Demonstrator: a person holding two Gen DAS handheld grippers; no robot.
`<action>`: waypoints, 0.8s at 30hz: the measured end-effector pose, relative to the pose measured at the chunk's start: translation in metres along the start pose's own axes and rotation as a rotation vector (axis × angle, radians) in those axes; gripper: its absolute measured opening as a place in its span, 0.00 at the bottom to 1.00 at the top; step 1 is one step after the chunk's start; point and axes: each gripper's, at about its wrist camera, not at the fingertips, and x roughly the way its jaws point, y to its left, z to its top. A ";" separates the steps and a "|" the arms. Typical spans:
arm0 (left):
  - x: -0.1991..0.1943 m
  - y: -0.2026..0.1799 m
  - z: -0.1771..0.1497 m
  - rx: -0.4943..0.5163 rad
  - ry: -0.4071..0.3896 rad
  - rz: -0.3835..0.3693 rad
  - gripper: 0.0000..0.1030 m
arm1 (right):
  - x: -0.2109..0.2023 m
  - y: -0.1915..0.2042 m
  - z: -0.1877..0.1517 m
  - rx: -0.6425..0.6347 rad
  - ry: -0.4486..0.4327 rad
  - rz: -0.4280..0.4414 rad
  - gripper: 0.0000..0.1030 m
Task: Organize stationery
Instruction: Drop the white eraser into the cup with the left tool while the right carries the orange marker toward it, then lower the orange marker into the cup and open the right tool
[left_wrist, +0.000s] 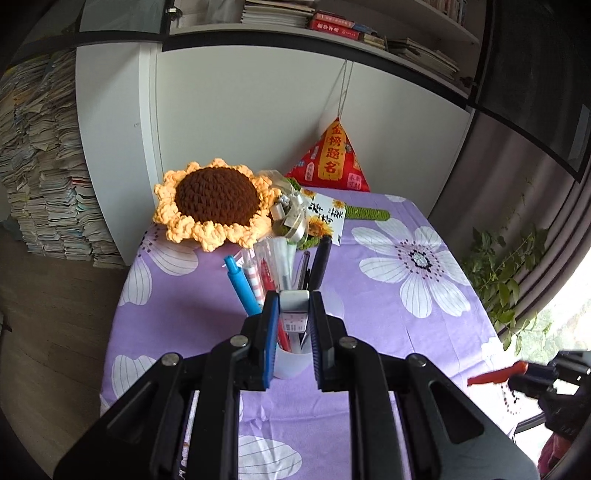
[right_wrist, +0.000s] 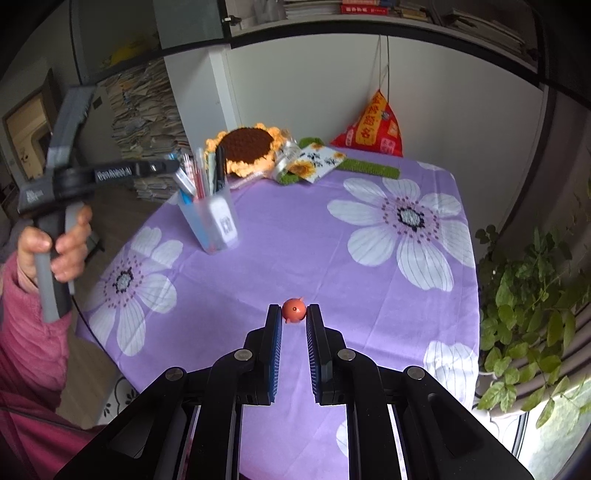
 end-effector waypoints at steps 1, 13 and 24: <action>0.002 0.000 -0.001 0.005 0.005 0.001 0.14 | -0.001 0.003 0.006 -0.005 -0.010 0.003 0.13; 0.017 0.004 -0.006 0.037 0.036 -0.041 0.14 | 0.008 0.051 0.087 -0.046 -0.098 0.111 0.13; 0.019 0.013 -0.012 0.044 0.042 -0.082 0.15 | 0.034 0.065 0.113 -0.037 -0.080 0.129 0.13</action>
